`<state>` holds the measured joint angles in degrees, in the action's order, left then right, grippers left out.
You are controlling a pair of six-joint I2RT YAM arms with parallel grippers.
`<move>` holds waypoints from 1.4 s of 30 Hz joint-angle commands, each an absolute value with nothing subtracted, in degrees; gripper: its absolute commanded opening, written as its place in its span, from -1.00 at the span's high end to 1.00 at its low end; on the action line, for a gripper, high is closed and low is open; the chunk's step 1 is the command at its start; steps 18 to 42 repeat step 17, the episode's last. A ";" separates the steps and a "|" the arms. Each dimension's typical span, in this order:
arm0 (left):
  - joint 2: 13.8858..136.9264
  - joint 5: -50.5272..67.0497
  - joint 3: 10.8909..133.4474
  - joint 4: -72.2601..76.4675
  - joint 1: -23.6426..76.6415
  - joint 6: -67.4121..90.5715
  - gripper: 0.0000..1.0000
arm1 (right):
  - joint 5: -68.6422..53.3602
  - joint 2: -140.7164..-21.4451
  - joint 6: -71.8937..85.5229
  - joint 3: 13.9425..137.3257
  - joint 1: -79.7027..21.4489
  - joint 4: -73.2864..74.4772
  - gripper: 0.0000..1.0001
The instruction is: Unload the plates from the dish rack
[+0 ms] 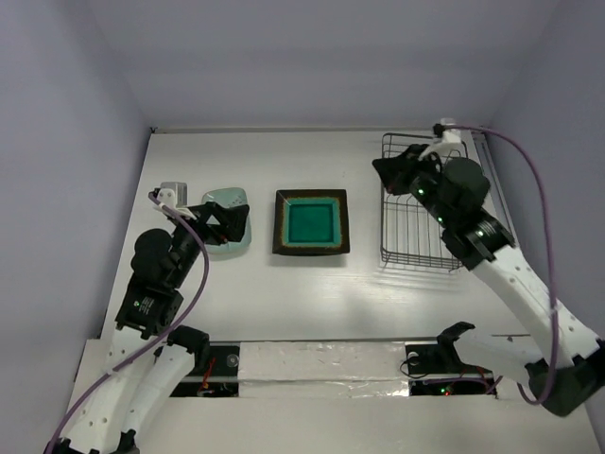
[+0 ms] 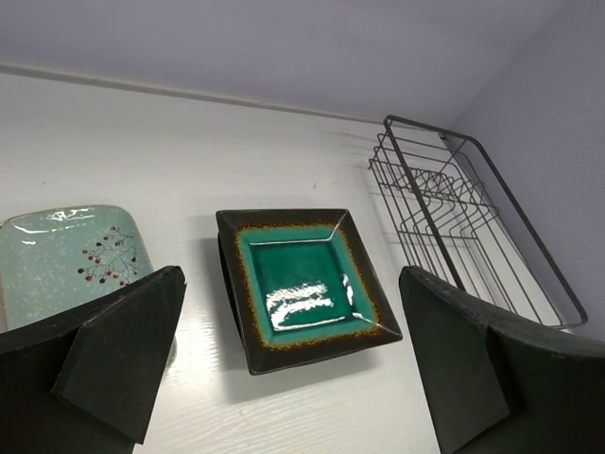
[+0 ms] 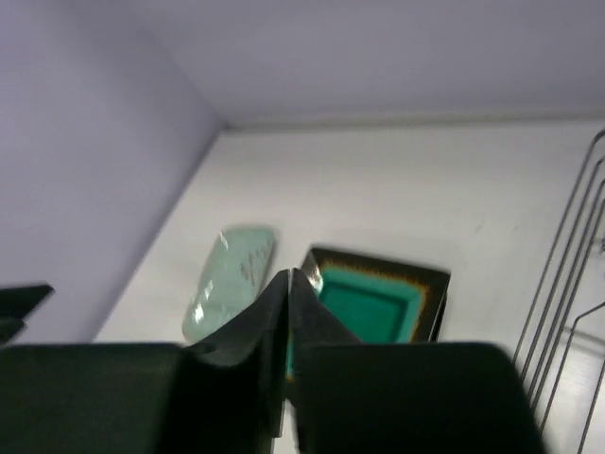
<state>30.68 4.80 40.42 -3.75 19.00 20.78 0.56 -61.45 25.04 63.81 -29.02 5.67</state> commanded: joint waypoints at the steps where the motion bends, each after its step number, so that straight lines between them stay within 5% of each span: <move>1: 30.23 3.43 45.78 -1.40 18.81 21.18 -0.93 | 12.08 -52.23 20.49 63.29 -29.53 3.95 0.67; 3: 30.15 1.76 47.19 -2.28 18.81 20.83 -0.94 | 16.94 -45.46 18.55 62.23 -29.53 4.92 0.12; 4: 30.15 1.15 48.50 -2.46 18.81 20.66 -0.95 | 21.92 -43.35 18.28 61.70 -29.53 5.36 -0.41; 7: 30.06 -1.93 51.05 -3.08 18.81 20.04 -0.96 | 30.90 -37.19 17.75 60.47 -29.53 8.17 -0.98; 42: 30.23 -6.68 52.47 -4.66 18.81 19.60 -0.98 | 33.84 -32.25 19.86 54.49 -29.53 10.99 -1.00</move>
